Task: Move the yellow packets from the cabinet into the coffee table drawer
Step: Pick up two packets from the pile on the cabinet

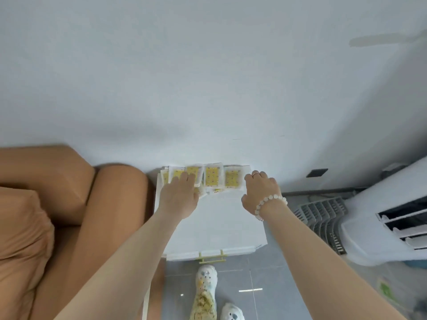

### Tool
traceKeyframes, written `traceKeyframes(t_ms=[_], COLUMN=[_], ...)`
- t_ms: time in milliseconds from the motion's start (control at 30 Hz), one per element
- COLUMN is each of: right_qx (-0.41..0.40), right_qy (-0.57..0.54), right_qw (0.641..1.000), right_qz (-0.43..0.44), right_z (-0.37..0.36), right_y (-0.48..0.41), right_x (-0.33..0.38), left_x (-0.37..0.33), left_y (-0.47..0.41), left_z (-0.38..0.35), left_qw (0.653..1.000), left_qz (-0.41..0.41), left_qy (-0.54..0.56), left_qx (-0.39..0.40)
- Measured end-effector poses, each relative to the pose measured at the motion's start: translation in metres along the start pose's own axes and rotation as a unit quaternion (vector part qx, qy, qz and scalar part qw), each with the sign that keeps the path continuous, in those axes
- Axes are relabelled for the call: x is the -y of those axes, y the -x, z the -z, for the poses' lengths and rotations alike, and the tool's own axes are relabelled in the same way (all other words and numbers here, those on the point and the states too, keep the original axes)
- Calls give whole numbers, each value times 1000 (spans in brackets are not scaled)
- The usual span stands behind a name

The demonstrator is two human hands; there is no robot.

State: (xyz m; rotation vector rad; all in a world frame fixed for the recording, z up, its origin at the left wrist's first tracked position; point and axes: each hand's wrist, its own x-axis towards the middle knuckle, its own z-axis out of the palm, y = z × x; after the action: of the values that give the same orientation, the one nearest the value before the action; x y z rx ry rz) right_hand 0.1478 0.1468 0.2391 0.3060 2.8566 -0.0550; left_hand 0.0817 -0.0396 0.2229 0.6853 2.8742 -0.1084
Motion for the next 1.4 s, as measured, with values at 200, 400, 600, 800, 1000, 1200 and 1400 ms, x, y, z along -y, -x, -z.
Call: traceKeyframes(t_ms=[200, 400, 600, 800, 1000, 1200, 1400], right_qx=[70, 138, 170, 235, 239, 207, 149], right_qy=[41, 60, 35, 2, -118, -231, -298], right_qw=[997, 988, 985, 972, 963, 949, 941], right_qz=[15, -14, -1, 3, -21, -47, -58], right_z=[-28, -49, -87, -138, -178, -217, -234], right_y=[-47, -97, -138, -123, -147, -169, -194], right_x=[-1, -3, 21, 29, 32, 44, 38], left_x=[29, 48, 75, 84, 78, 66, 59], left_y=[-50, -106, -150, -180, -225, -259, -272], left_z=[-43, -81, -117, -153, -188, -213, -232], left_qw=[991, 980, 957, 918, 896, 892, 888], left_qz=[74, 75, 140, 214, 266, 328, 349], left_qy=[96, 152, 218, 298, 334, 290, 266], left_qx=[62, 108, 130, 153, 126, 109, 140])
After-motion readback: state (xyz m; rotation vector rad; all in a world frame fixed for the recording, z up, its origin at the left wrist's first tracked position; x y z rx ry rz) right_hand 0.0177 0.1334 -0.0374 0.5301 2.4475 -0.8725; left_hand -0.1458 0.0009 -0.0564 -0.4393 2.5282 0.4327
